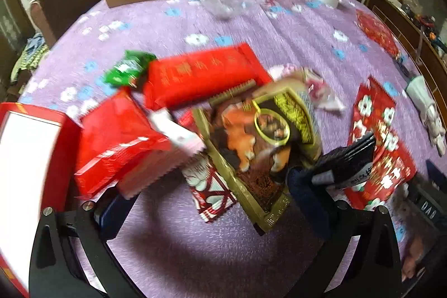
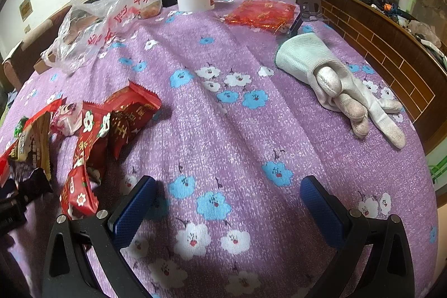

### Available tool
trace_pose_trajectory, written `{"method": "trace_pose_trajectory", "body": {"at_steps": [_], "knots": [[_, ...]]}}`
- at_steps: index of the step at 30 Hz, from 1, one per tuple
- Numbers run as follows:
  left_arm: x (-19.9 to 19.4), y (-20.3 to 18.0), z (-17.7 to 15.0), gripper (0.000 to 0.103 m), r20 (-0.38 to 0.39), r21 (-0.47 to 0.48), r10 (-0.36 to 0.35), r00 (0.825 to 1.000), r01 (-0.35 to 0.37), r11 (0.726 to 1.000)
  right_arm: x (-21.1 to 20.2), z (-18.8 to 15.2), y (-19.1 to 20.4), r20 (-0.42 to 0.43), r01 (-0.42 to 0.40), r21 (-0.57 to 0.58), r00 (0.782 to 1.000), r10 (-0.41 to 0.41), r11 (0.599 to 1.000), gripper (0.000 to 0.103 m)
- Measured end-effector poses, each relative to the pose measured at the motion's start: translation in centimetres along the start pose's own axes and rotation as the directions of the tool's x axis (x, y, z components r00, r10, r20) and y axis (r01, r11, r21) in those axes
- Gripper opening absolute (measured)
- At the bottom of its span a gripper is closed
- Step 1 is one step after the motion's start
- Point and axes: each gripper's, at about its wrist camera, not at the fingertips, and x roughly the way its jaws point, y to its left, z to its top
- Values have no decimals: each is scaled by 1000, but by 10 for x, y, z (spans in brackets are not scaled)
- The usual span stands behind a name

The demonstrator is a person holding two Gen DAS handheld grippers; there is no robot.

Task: Organize snacks
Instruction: 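Move both tools toward the scattered snack packets on the table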

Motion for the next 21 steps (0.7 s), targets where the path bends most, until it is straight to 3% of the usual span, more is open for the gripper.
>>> {"method": "trace_pose_trajectory", "body": {"at_steps": [4,10,13,21], "knots": [[-32,3,11,103,88,14,13,996,-15,1000,-4,1,0,-48,-3,-4,999,3,1000,103],[-83,9,30,103,173,62,29,984,-40,997,-42,11,8,16,-41,-37,999,42,998,103],[-97,21,32,103,160,87,0,987,-14,996,-61,18,18,14,-81,-44,997,82,996,103],[-98,89,-2,103,63,61,52,997,-56,997,-89,14,45,-26,-131,-122,991,129,984,103]]}}
